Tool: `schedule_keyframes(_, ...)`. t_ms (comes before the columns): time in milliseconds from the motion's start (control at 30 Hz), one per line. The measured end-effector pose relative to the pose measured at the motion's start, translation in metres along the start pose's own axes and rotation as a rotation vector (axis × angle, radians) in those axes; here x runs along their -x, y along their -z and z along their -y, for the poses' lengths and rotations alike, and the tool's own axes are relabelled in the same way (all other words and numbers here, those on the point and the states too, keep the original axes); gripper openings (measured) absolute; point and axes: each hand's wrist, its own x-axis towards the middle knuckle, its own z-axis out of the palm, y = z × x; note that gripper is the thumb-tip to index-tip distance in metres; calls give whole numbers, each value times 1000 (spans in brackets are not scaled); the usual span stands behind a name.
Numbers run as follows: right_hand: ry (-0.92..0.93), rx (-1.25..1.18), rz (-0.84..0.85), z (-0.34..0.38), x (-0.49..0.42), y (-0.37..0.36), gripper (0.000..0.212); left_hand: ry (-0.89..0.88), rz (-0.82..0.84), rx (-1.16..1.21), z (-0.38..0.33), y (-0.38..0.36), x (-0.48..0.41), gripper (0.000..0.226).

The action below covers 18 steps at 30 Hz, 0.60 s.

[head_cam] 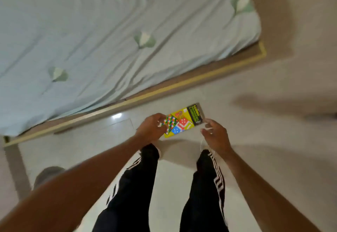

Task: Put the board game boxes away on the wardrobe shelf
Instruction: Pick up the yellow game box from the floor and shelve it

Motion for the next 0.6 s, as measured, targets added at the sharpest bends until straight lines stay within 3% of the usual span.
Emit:
schedule_keyframes(133,-240,-140,-73,-91,-61,-101,38,-52,180,-183,54,-68,-129,40)
schedule_keyframes(233,-323,-232,-95,-168,-121,-192,41,-97,228,-216,102,-138,-221,41)
schedule_keyframes(300,-374,-287,-101,-210,-157,-249,46,-121,250,-262,138,-183,-273,54)
schedule_keyframes(433,-408,-368,-152,-266,-216,-331,67,-105,252,-361,197,-253,-350,81)
schedule_keyframes(600,-343,-505,-330,-277,-248,-361,80,-73,287,-380,201,-279,-376,88)
